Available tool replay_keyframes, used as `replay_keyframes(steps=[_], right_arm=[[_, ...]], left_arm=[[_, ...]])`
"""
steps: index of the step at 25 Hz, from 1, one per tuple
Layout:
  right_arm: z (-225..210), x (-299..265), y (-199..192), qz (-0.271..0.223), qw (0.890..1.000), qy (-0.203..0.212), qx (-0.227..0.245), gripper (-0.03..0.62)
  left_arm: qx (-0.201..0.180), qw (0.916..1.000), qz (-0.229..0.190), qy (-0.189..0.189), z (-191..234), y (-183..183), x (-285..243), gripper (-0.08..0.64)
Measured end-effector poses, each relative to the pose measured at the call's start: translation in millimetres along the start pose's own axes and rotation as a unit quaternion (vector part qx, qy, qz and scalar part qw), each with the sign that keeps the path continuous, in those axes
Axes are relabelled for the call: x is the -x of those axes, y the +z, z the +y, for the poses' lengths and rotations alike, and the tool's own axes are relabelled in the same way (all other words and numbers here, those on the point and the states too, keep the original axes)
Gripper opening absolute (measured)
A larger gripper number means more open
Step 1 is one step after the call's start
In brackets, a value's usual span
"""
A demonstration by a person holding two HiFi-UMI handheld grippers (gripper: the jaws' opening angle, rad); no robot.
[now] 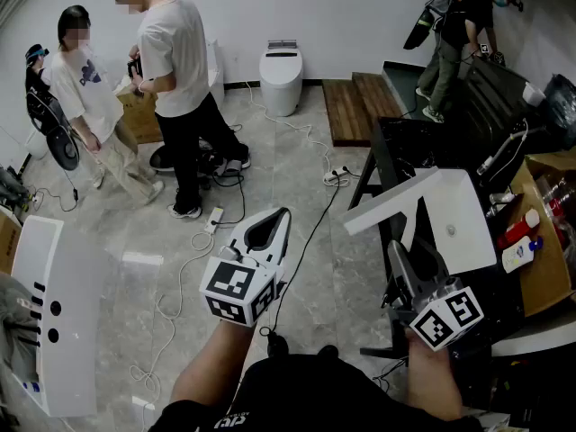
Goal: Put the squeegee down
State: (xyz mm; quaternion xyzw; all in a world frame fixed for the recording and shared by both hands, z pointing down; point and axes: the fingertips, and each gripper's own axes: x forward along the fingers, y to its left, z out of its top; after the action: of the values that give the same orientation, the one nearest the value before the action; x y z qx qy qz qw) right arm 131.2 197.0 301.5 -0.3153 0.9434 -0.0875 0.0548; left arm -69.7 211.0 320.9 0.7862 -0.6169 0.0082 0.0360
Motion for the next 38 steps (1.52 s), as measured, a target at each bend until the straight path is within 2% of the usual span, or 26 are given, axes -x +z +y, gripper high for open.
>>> replay_keyframes(steps=[16, 24, 33, 38], right_arm=[[-17, 32, 6, -0.001, 1.0, 0.022, 0.016, 0.094], [-26, 54, 3, 0.001, 0.999, 0.037, -0.012, 0.094], [-33, 52, -4, 0.013, 0.999, 0.028, -0.024, 0.095], [-51, 38, -12, 0.028, 0.999, 0.012, -0.024, 0.095]], left_arm=[[-0.003, 1.0, 0.0, 0.005, -43, 0, -10, 0.009], [0.002, 1.0, 0.004, 0.007, -68, -7, -8, 0.009], [0.017, 0.9998, -0.002, -0.001, -66, -9, -19, 0.009], [0.032, 0.9993, -0.001, -0.016, -56, -19, -49, 0.009]])
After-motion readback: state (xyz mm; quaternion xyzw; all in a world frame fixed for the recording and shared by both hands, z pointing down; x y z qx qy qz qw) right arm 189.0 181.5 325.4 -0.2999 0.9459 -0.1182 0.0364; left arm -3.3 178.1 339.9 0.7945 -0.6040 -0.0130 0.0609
